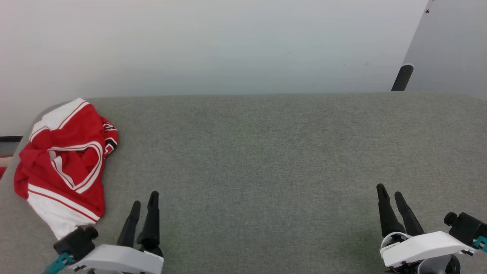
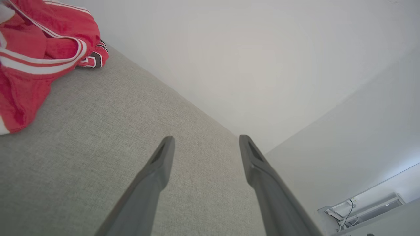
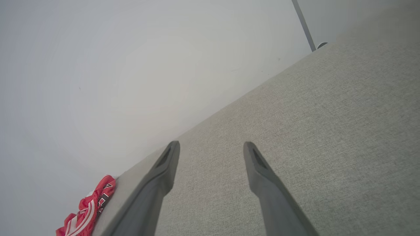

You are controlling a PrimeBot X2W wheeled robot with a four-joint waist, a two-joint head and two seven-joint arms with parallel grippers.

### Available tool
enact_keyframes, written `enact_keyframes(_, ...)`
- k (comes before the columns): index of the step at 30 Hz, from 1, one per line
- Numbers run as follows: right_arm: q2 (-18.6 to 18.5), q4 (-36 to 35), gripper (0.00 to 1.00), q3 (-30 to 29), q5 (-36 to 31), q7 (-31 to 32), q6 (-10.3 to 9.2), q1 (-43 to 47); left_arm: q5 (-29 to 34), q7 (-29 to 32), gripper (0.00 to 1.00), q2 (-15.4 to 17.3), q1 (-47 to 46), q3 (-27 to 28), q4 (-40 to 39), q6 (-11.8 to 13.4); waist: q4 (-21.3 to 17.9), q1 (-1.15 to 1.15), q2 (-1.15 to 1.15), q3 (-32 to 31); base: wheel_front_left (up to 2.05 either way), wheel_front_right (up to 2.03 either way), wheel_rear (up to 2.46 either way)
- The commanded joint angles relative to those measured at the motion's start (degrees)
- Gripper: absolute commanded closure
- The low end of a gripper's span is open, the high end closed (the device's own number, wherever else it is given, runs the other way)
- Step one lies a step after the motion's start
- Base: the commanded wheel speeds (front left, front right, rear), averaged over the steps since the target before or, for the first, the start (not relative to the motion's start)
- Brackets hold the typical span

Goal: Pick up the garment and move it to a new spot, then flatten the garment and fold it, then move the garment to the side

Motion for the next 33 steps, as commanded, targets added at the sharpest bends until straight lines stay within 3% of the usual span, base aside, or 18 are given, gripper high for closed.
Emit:
enact_keyframes(1, 0.0, -0.7, 0.00, 0.0, -2.4, -0.7, 0.03, -1.3, 3.2, -0.7, 0.00, 0.2, -0.2, -0.1, -1.0, 0.0, 0.0, 0.00, 0.00, 0.0, 0.00, 0.00, 0.00)
enact_keyframes(11, 0.0, -0.9, 0.00, 0.1, -9.9, -2.3, 0.04, -1.4, 13.2, -2.3, 0.00, 0.0, 0.4, -0.1, -2.0, -0.2, 0.0, 0.00, 0.00, -0.1, 0.00, 0.00, 0.00)
enact_keyframes(33, -0.1, -0.9, 0.00, 0.9, -21.8, -5.3, 0.04, -1.5, 26.0, -5.2, 0.00, -0.5, 1.3, 0.7, -3.4, -1.1, -0.1, 0.00, 0.00, -0.3, 0.00, 0.00, 0.00)
